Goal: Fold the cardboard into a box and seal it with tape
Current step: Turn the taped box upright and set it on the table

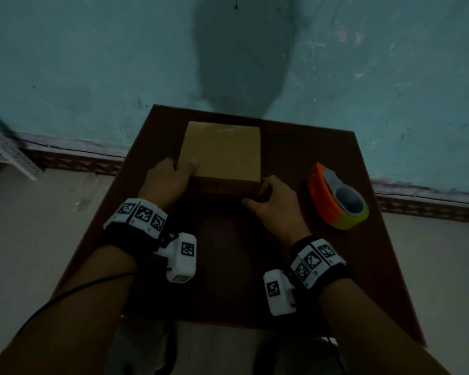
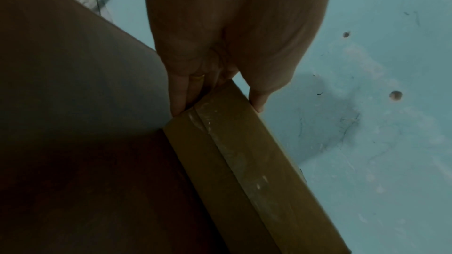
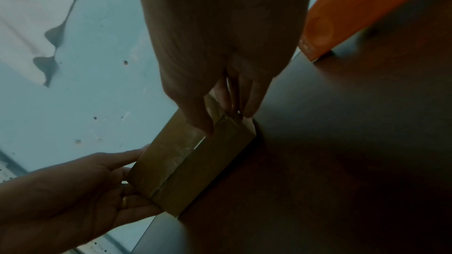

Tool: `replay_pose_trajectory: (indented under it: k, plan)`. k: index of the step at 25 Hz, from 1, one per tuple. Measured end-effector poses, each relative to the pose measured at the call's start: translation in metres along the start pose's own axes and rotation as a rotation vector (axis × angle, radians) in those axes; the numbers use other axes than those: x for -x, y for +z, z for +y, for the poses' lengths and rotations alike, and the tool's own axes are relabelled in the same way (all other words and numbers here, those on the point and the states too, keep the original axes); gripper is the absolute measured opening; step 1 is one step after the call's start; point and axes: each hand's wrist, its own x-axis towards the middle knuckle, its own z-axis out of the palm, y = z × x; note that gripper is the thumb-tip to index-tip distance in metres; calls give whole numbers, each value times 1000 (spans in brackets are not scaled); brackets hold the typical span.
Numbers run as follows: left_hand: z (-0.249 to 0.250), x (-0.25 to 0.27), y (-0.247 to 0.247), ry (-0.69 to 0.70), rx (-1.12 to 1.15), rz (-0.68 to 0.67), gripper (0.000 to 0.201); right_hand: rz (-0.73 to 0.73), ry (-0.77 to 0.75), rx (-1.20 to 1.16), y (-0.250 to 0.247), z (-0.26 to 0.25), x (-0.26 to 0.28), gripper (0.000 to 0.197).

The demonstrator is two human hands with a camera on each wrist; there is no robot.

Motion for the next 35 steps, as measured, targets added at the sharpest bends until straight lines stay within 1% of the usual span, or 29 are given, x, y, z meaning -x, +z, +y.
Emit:
replay_pose_trajectory:
  k: [3,6,7,9,10,11,13,15,16,18,20,21,23,25,27,29,31,32,33,34,35]
  plan:
    - [2,-1,-2,6,85,-58,70,43,-39,-66,-2,1,1,28]
    - [3,4,1,21,229,-131,59,81,-32,-126,-4,1,0,37]
    - [3,6,2,33,267,-150,57,84,-33,-144,-5,1,0,45]
    - [4,8,2,41,337,-174,58,72,-19,-156,-8,0,-3,69]
    - [5,9,2,38,372,-180,59,50,-14,-144,-10,-1,-5,78]
    - [6,9,2,27,405,-191,58,20,-17,-133,-12,0,-7,83]
    - [9,10,2,11,470,-218,50,-46,-26,-132,-10,2,-9,91]
    - [10,10,4,24,491,-205,44,-65,11,-109,-6,2,-7,104]
    - [9,8,5,41,487,-183,46,-69,22,-115,-6,1,-7,109]
    - [7,6,6,89,428,-121,54,-41,21,-198,-6,-4,-7,106]
    - [8,7,8,143,398,-83,67,8,34,-358,-9,-5,-8,101]
    - [9,7,10,165,413,-88,74,34,30,-408,-9,-6,-8,100]
    - [13,11,15,174,449,-121,84,79,32,-409,-9,-6,-6,103]
    - [18,14,18,144,497,-179,82,76,51,-407,-9,-5,-9,109]
    - [19,16,18,115,623,-239,73,78,93,-491,-14,-12,-8,109]
    - [21,16,16,49,810,-283,65,105,168,-603,-22,-15,-8,99]
    - [23,15,14,13,889,-259,62,171,247,-701,-27,-19,-8,87]
    - [24,13,13,-6,889,-261,69,203,271,-705,-29,-21,-9,83]
    - [25,12,13,-17,884,-292,79,216,268,-654,-30,-21,-11,82]
    - [27,11,14,-20,842,-309,87,194,244,-583,-33,-24,-11,80]
    - [29,12,14,-8,764,-288,88,166,222,-510,-36,-26,-11,74]
